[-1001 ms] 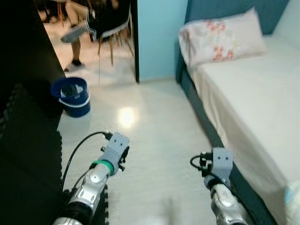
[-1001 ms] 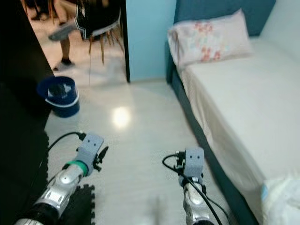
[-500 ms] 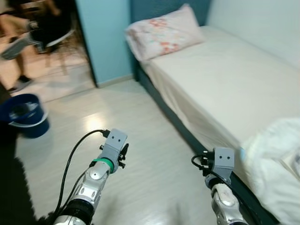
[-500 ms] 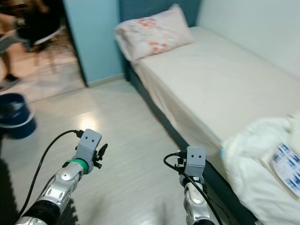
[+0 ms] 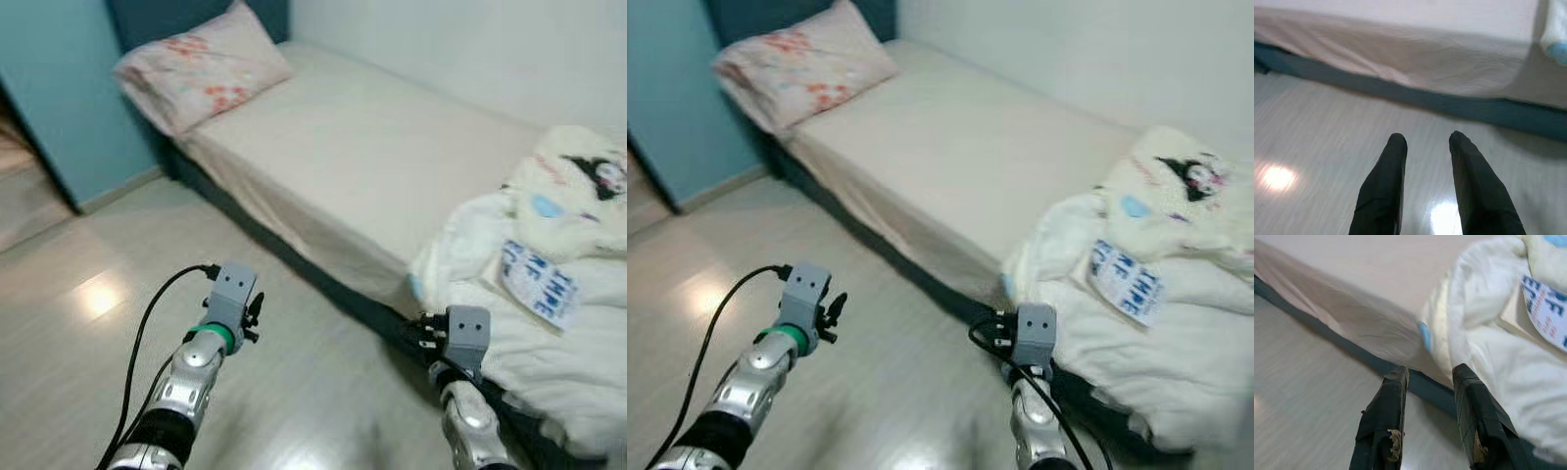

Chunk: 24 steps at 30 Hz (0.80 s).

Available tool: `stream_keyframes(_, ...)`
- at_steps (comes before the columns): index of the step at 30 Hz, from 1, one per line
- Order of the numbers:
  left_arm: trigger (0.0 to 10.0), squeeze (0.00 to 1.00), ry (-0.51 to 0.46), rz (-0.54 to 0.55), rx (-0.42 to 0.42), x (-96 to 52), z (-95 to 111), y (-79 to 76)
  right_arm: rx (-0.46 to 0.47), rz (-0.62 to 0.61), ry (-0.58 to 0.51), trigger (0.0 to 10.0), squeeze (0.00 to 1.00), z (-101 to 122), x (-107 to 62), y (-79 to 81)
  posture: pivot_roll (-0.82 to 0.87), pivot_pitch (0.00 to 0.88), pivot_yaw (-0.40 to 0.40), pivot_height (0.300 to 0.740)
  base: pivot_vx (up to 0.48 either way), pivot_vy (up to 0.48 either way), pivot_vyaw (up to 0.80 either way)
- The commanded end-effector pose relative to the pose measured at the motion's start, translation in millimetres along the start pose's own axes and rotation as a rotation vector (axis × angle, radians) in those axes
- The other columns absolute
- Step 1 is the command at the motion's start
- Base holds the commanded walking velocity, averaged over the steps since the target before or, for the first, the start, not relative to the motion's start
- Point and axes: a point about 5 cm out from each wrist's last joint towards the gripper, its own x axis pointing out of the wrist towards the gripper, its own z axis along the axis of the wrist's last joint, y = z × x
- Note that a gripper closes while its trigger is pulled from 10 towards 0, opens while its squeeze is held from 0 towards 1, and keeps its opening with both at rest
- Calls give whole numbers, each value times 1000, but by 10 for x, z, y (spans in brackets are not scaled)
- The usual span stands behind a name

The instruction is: Clean up the room

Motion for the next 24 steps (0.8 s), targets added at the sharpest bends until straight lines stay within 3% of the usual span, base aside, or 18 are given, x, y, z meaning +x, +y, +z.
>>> stream_keyframes(1,10000,0,28,2,-6,-21,-69,14,17,-13,10,10000,0,-21,-11,-8,20,37,78,740,0,0,-800)
stream_keyframes(24,10000,0,-12,-40,-36,3,41,-36,20,-15,-8,10000,0,18,7,-20,15,33,79,740,0,0,-800)
